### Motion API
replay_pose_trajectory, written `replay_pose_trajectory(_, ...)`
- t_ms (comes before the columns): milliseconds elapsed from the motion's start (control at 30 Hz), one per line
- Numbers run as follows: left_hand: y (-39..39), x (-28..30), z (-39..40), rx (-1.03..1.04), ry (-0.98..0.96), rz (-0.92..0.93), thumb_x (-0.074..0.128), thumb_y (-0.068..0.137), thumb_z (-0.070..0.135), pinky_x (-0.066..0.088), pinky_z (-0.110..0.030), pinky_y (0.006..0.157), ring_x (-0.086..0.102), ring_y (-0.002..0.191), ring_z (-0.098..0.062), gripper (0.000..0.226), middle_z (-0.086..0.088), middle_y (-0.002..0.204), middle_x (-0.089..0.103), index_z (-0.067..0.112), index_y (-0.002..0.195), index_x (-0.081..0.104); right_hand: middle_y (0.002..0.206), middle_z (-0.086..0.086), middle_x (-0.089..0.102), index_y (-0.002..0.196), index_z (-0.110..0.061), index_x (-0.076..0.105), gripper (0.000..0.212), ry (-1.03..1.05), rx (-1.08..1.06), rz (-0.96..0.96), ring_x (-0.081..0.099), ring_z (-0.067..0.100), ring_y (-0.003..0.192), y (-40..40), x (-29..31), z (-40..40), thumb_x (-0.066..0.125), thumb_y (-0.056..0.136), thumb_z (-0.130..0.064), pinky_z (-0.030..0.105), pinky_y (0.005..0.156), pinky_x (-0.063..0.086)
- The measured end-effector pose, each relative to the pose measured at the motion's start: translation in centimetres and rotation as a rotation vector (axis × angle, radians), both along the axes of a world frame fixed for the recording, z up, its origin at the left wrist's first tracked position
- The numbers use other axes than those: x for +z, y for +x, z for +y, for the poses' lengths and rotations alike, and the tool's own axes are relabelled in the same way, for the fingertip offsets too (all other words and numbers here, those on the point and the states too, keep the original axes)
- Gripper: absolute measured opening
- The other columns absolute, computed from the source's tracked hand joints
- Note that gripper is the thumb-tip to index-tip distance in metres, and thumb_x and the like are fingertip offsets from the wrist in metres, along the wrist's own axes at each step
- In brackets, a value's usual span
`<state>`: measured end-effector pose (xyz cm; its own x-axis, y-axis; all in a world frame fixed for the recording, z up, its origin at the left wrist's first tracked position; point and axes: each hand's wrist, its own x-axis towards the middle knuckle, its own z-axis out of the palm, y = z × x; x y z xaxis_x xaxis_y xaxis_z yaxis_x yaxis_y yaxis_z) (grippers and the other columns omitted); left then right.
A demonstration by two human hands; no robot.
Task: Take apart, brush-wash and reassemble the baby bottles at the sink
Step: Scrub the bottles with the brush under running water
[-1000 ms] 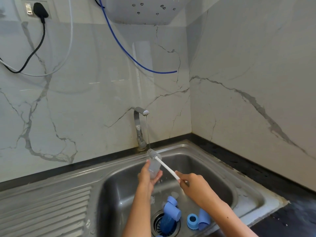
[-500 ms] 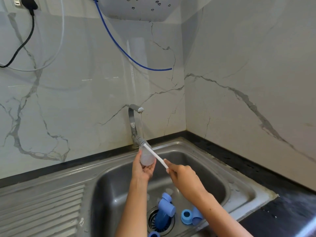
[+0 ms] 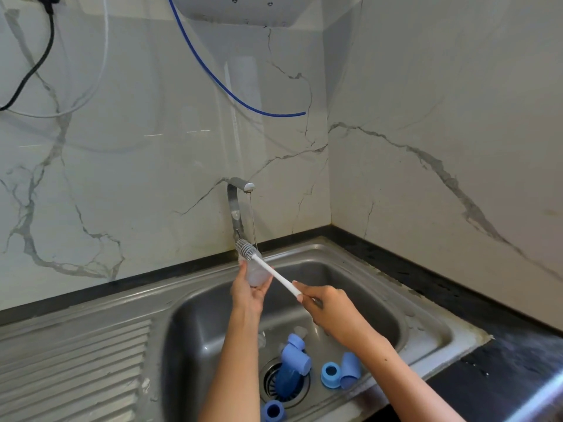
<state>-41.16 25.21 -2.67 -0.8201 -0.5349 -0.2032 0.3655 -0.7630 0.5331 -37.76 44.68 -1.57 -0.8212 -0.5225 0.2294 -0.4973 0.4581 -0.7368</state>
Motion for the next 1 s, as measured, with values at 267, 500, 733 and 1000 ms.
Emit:
replay_pose_trajectory(267, 0.1, -0.3, 0.3, -0.006, 0.021, 0.043, 0.051, 0.097, 0.021, 0.047, -0.048, 0.088, 0.058, 0.102, -0.034, 0.039, -0.021, 0.116, 0.058, 0.003, 0.132, 0.043, 0.067, -0.008, 0.048, 0.139, -0.033, 0.049, 0.038, -0.013, -0.041, -0.027, 0.037, 0.004, 0.049, 0.5, 0.2, -0.1, 0.046, 0.101, -0.030, 0.012, 0.043, 0.034)
replay_pose_trajectory(500, 0.2, -0.4, -0.3, 0.036, 0.113, 0.090, 0.043, 0.101, 0.027, 0.046, -0.048, 0.086, 0.058, 0.093, -0.034, 0.047, -0.022, 0.129, 0.050, 0.006, 0.142, 0.037, 0.065, -0.002, 0.049, 0.131, -0.042, 0.052, 0.033, -0.009, 0.029, -0.161, 0.037, 0.005, 0.047, 0.2, 0.8, 1.9, 0.048, 0.100, -0.032, 0.016, 0.041, 0.034)
replay_pose_trajectory(733, -0.4, -0.1, 0.9, 0.022, -0.054, -0.037, 0.035, 0.098, 0.039, 0.046, -0.031, 0.062, 0.056, 0.071, -0.023, 0.048, -0.018, 0.088, 0.059, 0.001, 0.123, 0.049, 0.069, -0.007, 0.049, 0.139, -0.035, 0.048, 0.038, 0.008, -0.056, -0.058, 0.042, 0.006, 0.055, 0.0, 0.8, 0.4, 0.046, 0.101, -0.030, 0.015, 0.046, 0.038)
replay_pose_trajectory(1000, 0.7, 0.2, -0.6, -0.004, -0.001, 0.007, 0.067, 0.086, 0.023, 0.055, -0.032, 0.065, 0.062, 0.086, -0.023, 0.045, -0.013, 0.108, 0.060, 0.008, 0.126, 0.051, 0.063, -0.001, 0.047, 0.134, -0.042, 0.051, 0.035, -0.015, 0.038, -0.281, 0.034, 0.006, 0.044, 0.8, 0.7, 2.5, 0.047, 0.100, -0.034, 0.018, 0.040, 0.034)
